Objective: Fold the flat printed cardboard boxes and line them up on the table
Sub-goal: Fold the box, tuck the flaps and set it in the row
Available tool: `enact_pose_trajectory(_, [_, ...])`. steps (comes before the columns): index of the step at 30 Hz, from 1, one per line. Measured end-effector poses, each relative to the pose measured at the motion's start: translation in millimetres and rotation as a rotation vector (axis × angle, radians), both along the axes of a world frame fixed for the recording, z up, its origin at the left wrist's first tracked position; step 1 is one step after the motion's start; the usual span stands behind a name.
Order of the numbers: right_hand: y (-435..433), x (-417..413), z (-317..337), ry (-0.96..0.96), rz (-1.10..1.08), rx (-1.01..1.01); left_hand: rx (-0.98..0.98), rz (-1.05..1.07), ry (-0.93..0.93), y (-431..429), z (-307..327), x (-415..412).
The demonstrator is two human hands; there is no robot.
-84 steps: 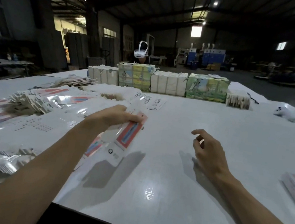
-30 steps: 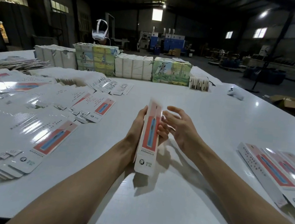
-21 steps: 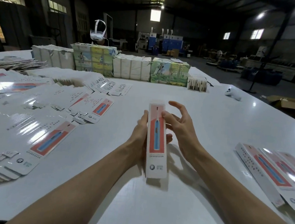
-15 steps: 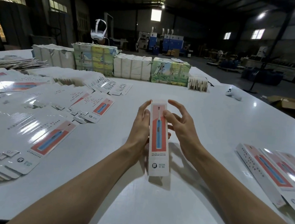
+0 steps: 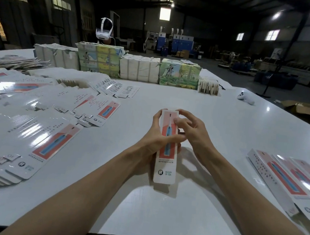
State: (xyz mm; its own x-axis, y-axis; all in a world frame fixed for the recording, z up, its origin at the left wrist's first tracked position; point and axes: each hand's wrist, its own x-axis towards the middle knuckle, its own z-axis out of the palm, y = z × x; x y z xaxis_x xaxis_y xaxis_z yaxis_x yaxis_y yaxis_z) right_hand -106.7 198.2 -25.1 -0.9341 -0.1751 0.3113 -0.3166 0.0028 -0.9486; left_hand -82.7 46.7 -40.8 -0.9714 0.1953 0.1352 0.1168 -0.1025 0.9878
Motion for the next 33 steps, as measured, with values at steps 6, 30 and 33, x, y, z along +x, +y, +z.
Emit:
enact_pose_trajectory(6, [2,-4,-3,0.02,0.012,0.112,-0.05,-0.026,-0.035,-4,-3,-1])
enact_pose_trajectory(30, [20,-9,5,0.039,-0.036,0.015,-0.256,-0.144,-0.015,-7,0,1])
enact_pose_trajectory(33, [23,-12,8,-0.083,0.05,-0.104,-0.292,-0.124,0.021,-4,1,3])
